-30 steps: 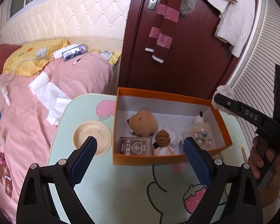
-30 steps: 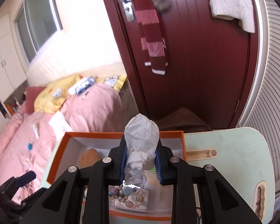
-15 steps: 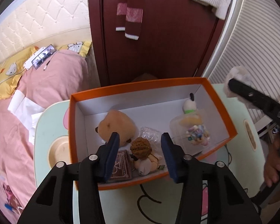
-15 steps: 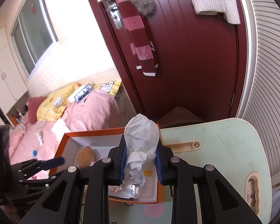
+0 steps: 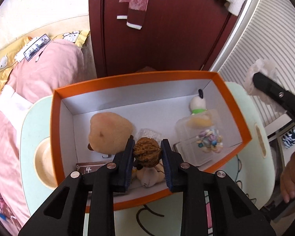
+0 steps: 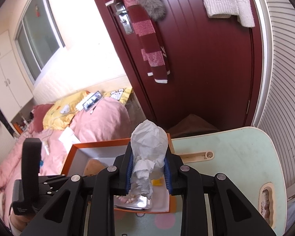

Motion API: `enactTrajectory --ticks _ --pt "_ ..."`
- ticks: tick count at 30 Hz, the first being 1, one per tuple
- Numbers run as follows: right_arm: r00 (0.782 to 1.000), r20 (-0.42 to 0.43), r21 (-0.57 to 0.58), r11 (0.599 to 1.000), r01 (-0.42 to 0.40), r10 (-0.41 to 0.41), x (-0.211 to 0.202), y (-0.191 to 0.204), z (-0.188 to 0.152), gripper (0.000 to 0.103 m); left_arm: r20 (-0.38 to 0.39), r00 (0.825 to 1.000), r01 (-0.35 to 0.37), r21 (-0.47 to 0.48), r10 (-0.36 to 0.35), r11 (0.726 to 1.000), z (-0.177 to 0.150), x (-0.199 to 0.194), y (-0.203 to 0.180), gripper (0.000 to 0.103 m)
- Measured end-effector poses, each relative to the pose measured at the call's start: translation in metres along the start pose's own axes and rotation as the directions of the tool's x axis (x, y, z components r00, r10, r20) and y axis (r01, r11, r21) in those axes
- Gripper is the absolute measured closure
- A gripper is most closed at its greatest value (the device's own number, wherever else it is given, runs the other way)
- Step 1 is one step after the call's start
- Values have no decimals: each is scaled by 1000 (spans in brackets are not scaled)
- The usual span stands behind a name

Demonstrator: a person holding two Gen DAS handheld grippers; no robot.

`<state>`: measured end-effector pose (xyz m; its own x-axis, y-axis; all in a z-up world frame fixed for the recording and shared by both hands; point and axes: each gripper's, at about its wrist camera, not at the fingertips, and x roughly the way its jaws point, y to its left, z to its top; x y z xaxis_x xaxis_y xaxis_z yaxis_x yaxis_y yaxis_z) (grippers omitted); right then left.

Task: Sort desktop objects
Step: 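Lift the tissue out with the right gripper while the left gripper grasps the walnut, then set the tissue on the table with the right gripper while the left sets down the walnut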

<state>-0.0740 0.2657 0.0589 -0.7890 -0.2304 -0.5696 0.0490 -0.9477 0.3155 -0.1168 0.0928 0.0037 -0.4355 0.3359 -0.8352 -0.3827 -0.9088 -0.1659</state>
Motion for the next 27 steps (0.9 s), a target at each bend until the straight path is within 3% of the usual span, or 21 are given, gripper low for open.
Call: enactTrajectory --ticks 8,19,27 --pt "999 5 -47 998 -40 41 -12 17 -7 77 88 996 7 -21 -6 1000 12 -47 16 74" --pt "988 -130 -102 990 -100 86 -30 50 -65 77 12 998 70 -86 -69 994 -46 -51 12 74" --pt "963 -271 -153 988 -29 -14 9 57 -122 77 -41 998 -42 -106 38 994 -88 -6 9 74"
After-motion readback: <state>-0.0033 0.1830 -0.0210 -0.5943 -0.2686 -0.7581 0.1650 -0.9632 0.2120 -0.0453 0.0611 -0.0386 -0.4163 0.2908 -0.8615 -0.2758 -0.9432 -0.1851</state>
